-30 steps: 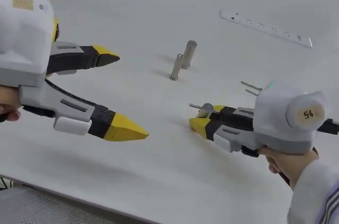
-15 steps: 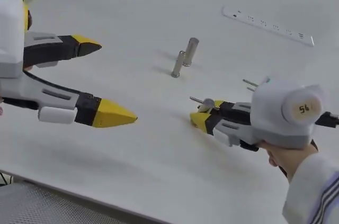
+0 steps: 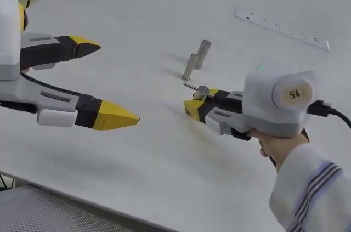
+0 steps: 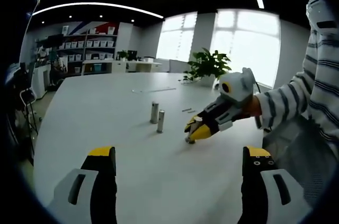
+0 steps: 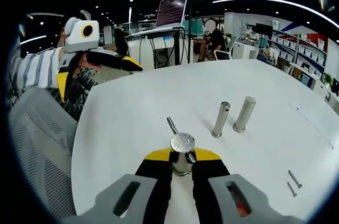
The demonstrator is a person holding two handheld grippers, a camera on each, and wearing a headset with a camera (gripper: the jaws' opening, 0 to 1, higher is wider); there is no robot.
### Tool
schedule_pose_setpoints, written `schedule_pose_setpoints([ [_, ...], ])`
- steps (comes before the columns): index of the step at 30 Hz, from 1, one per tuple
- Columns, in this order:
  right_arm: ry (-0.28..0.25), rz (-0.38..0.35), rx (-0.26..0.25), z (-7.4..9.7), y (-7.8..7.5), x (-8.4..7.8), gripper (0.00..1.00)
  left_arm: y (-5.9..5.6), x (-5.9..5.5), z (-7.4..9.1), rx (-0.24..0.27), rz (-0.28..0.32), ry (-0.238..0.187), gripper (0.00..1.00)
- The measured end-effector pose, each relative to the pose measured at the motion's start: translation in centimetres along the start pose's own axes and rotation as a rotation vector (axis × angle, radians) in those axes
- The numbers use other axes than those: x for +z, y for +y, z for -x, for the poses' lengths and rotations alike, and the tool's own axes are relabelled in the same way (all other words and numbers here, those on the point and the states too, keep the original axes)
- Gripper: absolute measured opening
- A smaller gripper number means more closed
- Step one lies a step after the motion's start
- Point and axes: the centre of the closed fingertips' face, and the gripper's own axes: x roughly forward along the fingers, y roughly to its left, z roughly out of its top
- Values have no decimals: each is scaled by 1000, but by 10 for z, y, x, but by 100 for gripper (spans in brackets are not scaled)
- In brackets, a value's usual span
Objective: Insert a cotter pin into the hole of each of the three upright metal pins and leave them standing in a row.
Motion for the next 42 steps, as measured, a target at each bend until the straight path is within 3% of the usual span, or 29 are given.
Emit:
schedule_pose_setpoints([
  [20,21,27,18,-17,6,-2,9,-4,1,-3,-17,-6,-7,99],
  [31,-1,16,37,-18,5,-2,9,-7,-2,-7,-34,-7,9,99],
  [38,-11,-12,26,-18,5,-2,9,-9,-1,-9,-41,-1,4,99],
  [42,-8,7,8,-16,7,-1,12,-12,-1,-10,-44,-2,7,99],
])
